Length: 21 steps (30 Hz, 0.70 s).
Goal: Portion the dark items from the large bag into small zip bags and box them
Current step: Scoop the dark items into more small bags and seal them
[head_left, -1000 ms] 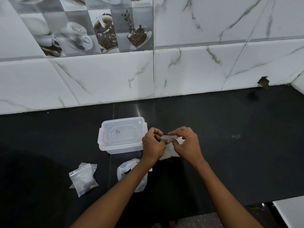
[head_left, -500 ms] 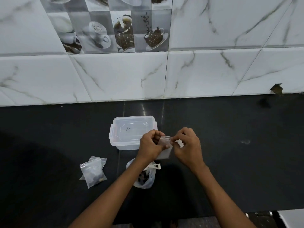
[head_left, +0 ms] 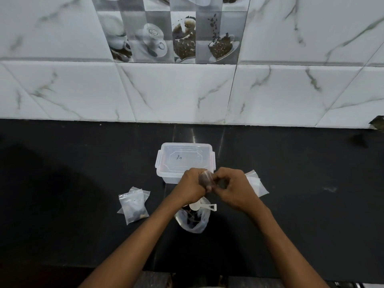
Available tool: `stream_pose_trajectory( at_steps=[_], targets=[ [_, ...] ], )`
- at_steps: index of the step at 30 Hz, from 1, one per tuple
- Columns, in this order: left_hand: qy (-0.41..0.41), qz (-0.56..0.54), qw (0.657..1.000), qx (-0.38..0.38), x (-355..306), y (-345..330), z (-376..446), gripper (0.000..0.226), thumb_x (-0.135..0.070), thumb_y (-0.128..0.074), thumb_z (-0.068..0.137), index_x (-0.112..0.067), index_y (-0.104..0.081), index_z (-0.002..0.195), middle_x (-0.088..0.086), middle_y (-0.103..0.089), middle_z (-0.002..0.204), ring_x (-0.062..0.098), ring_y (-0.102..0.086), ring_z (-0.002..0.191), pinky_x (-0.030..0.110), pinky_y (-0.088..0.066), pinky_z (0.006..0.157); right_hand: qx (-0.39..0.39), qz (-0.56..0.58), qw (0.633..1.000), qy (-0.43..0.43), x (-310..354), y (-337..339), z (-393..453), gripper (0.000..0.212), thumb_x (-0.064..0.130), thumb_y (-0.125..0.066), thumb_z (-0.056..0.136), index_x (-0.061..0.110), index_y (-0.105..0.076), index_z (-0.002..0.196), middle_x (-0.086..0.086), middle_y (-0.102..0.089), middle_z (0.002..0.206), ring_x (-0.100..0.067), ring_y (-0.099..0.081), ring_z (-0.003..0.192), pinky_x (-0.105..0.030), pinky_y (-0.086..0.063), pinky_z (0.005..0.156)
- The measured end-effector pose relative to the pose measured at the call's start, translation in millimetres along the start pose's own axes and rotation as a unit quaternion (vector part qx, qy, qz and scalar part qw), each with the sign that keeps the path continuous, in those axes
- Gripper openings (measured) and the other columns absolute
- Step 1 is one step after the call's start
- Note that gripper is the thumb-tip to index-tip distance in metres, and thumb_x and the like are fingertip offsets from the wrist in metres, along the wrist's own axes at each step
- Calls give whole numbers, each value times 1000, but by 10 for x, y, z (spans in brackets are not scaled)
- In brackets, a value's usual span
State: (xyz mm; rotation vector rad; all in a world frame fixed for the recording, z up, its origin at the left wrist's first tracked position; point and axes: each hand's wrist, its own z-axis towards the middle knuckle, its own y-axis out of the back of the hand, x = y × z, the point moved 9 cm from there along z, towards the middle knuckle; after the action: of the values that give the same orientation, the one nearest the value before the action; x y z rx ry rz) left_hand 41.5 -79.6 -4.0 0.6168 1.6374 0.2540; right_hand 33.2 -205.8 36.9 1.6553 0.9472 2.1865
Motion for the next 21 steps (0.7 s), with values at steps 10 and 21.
stream_pose_trajectory(
  at_steps=[10, 21],
  targets=[
    [11, 48, 998, 49, 67, 107, -25, 36, 6, -74, 74, -27, -70, 88, 0, -74, 87, 17, -73, 84, 41, -62, 80, 51, -149, 987, -13, 194, -122, 35, 20, 18, -66, 88, 28, -53, 79, 13, -57, 70, -7, -52, 61, -19, -35, 59],
    [-2, 25, 986, 163, -44, -109, -90, 45, 17, -63, 77, -22, -68, 101, -6, -72, 85, 3, -70, 80, 26, -59, 75, 85, 28, 994, -67, 168, -185, 7, 12, 14, -76, 87, 26, -76, 84, 9, -73, 81, -9, -70, 78, -26, -56, 77]
  ],
)
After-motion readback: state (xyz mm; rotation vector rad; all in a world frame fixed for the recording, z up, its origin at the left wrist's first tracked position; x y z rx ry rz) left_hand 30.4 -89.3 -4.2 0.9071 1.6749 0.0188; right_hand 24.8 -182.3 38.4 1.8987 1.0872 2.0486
